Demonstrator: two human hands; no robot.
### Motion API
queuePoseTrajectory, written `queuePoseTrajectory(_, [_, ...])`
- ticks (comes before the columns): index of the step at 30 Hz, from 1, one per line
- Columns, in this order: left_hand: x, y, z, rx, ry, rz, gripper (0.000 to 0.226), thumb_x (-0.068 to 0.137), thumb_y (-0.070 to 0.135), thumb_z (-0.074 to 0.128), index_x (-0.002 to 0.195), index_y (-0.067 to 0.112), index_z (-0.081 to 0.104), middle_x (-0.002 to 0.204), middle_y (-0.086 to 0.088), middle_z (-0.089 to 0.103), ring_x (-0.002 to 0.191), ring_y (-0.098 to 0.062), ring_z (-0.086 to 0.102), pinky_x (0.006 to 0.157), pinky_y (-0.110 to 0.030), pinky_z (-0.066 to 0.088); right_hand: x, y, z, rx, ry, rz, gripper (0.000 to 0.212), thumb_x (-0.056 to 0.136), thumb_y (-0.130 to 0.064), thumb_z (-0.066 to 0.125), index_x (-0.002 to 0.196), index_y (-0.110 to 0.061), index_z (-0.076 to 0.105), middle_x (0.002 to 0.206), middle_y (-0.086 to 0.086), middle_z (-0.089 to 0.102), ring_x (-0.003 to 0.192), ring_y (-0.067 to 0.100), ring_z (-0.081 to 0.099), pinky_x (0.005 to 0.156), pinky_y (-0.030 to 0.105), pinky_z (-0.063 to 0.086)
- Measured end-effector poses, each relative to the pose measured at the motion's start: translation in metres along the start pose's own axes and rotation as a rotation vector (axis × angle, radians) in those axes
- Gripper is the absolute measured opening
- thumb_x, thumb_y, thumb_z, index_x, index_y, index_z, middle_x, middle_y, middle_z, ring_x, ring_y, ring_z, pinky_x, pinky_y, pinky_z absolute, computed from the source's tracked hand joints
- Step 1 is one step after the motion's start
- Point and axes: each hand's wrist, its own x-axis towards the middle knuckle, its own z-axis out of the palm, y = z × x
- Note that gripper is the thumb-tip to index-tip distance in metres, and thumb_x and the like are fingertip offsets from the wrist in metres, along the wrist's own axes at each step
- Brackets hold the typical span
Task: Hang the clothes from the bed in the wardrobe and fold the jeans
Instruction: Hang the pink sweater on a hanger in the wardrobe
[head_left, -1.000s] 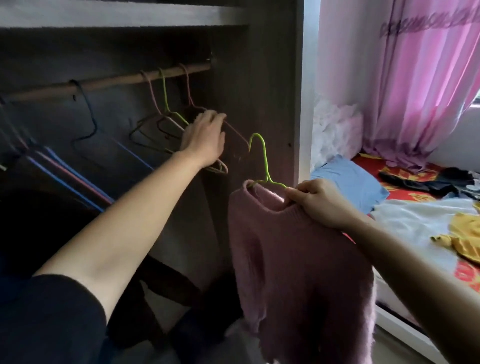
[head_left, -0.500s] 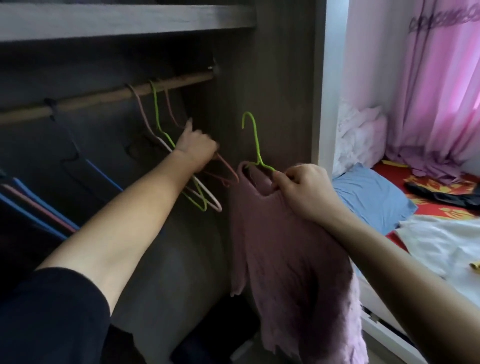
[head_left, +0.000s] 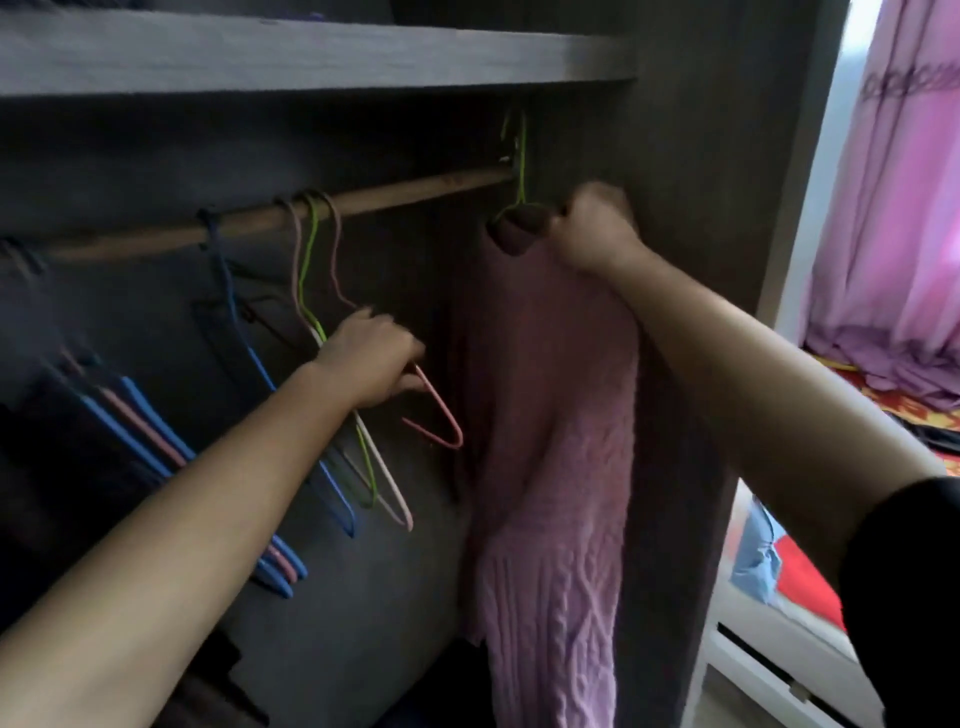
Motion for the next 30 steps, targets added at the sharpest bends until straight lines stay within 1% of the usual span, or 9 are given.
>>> queuePoseTrajectory(3, [-0.006,-0.001,-0.001,-0.147,0.078,0.011,0.031,0.087,0.053,0.056,0.101,0.029,0.069,0.101,0.0,0.069,0.106,-0.022,0.057,0.111,-0.041,0.029,0.019,-0.007,0.013,-0.093,-0.062,0.042,0.024,0.096,-0.019,0.056,0.108,0.0,0.067,0.114,0.022,0.066,0.105,0.04,0.063,0.073,0.033,0.043])
queuePoseTrajectory(6, [-0.013,0.002,-0.003,-0.215,0.127,-0.001,0.032,0.081,0.051,0.048,0.091,0.028,0.068,0.093,0.0,0.069,0.103,-0.023,0.057,0.11,-0.043,0.024,0.012,0.003,0.04,-0.239,-0.205,0.076,0.023,0.094,-0.009,0.054,0.11,0.0,0.067,0.118,0.022,0.065,0.108,0.039,0.063,0.075,0.037,0.047])
queuePoseTrajectory(11, [-0.017,0.007,-0.013,-0.313,0.149,-0.098,0.053,0.076,0.061,0.018,0.065,0.026,0.056,0.084,-0.003,0.071,0.097,-0.026,0.062,0.106,-0.049,0.029,-0.005,0.023,0.074,-0.245,-0.207,0.101,0.036,0.102,-0.026,0.044,0.115,-0.001,0.067,0.119,0.022,0.065,0.108,0.039,0.063,0.076,0.035,0.042])
queuePoseTrajectory(15, [-0.017,0.008,-0.011,-0.288,0.188,-0.155,0.05,0.091,0.059,0.028,0.061,0.025,0.048,0.079,-0.006,0.07,0.091,-0.029,0.065,0.106,-0.047,0.033,-0.01,0.025,0.074,-0.294,-0.208,0.091,0.032,0.097,-0.02,0.047,0.114,-0.004,0.068,0.119,0.02,0.066,0.107,0.037,0.064,0.074,0.034,0.04])
queuePoseTrajectory(18, [-0.02,0.01,-0.012,-0.353,0.266,-0.245,0.05,0.097,0.054,0.036,0.059,0.024,0.048,0.072,-0.009,0.068,0.083,-0.032,0.066,0.101,-0.046,0.039,-0.024,0.029,0.07,-0.295,-0.145,0.037,0.038,0.102,-0.031,0.041,0.125,-0.007,0.06,0.127,0.019,0.059,0.111,0.04,0.061,0.077,0.038,0.042])
queuePoseTrajectory(20, [-0.022,0.014,-0.016,-0.356,0.253,-0.31,0.046,0.097,0.051,0.038,0.065,0.023,0.057,0.078,-0.01,0.07,0.084,-0.033,0.066,0.101,-0.046,0.039,-0.041,0.032,0.067,-0.298,-0.098,-0.02,0.044,0.104,-0.04,0.036,0.129,-0.007,0.051,0.129,0.021,0.054,0.11,0.043,0.059,0.079,0.044,0.046])
queuePoseTrajectory(22, [-0.024,0.02,-0.02,-0.32,0.22,-0.366,0.044,0.096,0.05,0.041,0.082,0.017,0.067,0.091,-0.014,0.071,0.093,-0.034,0.065,0.101,-0.047,0.038,-0.06,0.034,0.063,-0.298,-0.066,-0.057,0.046,0.104,-0.041,0.036,0.131,-0.006,0.047,0.13,0.021,0.05,0.111,0.043,0.057,0.081,0.048,0.048])
queuePoseTrajectory(26, [-0.028,0.035,-0.032,-0.326,0.236,-0.419,0.044,0.093,0.047,0.045,0.11,0.012,0.065,0.114,-0.018,0.065,0.114,-0.037,0.055,0.107,-0.056,0.031,-0.1,0.036,0.051,-0.293,-0.011,-0.059,0.051,0.101,-0.037,0.042,0.144,-0.009,0.038,0.135,0.02,0.045,0.121,0.04,0.049,0.091,0.051,0.049])
queuePoseTrajectory(30, [-0.031,0.065,-0.048,-0.405,0.293,-0.344,0.045,0.092,0.047,0.047,0.117,0.013,0.063,0.119,-0.018,0.062,0.119,-0.039,0.051,0.111,-0.06,0.025,-0.157,0.046,0.023,-0.336,0.128,-0.105,0.045,0.097,-0.033,0.047,0.135,-0.009,0.051,0.128,0.017,0.052,0.111,0.038,0.054,0.086,0.047,0.051])
